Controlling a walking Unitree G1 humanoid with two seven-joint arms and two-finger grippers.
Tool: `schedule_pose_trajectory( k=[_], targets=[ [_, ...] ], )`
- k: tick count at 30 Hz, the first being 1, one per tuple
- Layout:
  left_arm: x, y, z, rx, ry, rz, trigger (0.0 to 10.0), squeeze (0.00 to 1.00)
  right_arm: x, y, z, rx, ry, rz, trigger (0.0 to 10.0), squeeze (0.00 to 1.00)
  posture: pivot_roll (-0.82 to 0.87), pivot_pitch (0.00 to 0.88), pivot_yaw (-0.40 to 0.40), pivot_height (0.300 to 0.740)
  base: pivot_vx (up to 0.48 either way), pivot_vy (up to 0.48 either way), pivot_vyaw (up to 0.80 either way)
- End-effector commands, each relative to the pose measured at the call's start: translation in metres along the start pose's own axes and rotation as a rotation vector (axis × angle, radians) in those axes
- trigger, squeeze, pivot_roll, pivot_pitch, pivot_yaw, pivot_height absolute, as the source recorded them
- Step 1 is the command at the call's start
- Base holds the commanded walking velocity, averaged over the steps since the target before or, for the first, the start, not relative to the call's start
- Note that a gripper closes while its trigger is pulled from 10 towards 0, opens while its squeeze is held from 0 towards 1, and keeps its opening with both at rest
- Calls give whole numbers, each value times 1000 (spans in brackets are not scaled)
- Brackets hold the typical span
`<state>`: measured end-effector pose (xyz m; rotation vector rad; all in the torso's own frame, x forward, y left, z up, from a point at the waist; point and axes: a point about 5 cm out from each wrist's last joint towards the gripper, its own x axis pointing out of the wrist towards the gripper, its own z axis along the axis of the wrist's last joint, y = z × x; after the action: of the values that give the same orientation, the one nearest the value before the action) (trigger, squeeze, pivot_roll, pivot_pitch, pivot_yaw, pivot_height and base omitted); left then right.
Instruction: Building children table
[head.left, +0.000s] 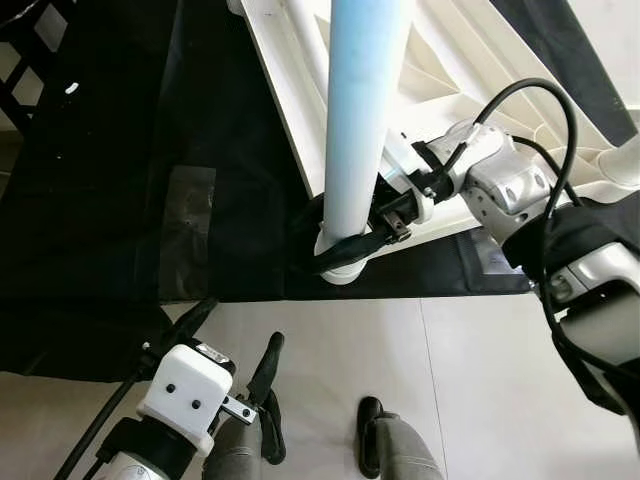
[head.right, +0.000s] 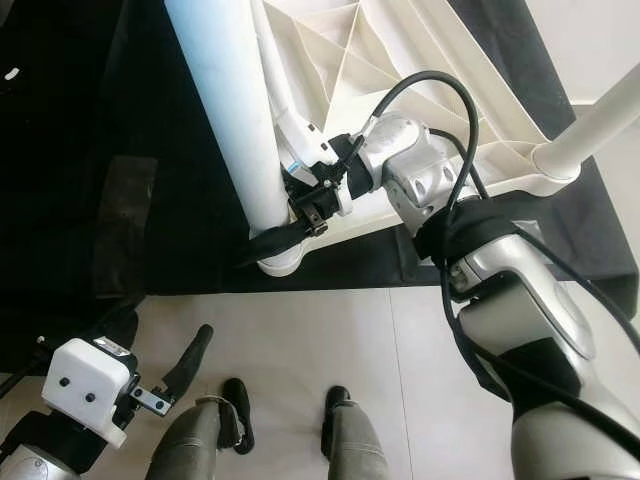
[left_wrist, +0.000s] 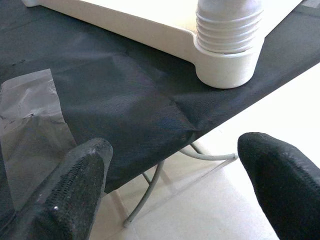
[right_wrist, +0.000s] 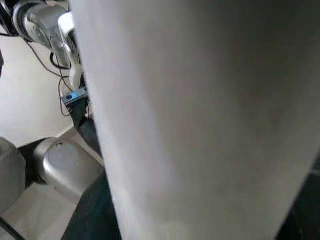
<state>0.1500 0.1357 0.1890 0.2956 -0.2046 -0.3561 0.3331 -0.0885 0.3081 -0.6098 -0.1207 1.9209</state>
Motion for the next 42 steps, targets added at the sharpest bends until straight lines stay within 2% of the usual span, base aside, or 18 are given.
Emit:
schedule_pose_trajectory(
  k=[1,3,13,25,30,31,32,34,37,38,42],
  targets=[
    [-3,-2,1,-6,12,-2,10000,0,7,9,-21,87,23,41,10000,0,32,453,1,740,0,0,0],
    [-3,-2,1,-6,12,-1,10000,0,6,11,-26,129,-25,19,10000,0,31,454,2,740,0,0,0],
    [-3,-2,0,-8,15,0,10000,0,5,15,-35,191,-93,-23,10000,0,33,450,6,740,0,0,0],
    [-2,-2,0,-11,15,1,10000,0,2,15,-36,216,-93,-32,10000,0,29,440,5,740,0,0,0],
    [-2,-2,-1,-13,15,2,10000,0,4,15,-39,217,-56,-23,10000,0,28,436,3,740,0,0,0],
    [-2,-2,-1,-13,14,2,10000,0,6,17,-42,197,-10,-9,10000,0,29,436,2,740,0,0,0],
    [-2,-2,-1,-13,14,2,10000,0,6,17,-42,197,-10,-9,10000,0,29,436,2,740,0,0,0],
    [-2,-2,-1,-14,13,2,10000,0,7,20,-49,73,149,31,10000,0,27,438,4,740,0,0,0],
    [-2,-2,-1,-14,13,2,10000,0,7,20,-49,73,149,31,10000,0,27,438,4,740,0,0,0],
    [-1,-2,0,-14,12,3,10000,0,7,18,-48,41,185,36,10000,0,27,438,3,740,0,0,0],
    [-1,-2,0,-14,11,4,10000,0,6,16,-48,21,204,34,10000,0,27,441,3,740,0,0,0]
  ],
)
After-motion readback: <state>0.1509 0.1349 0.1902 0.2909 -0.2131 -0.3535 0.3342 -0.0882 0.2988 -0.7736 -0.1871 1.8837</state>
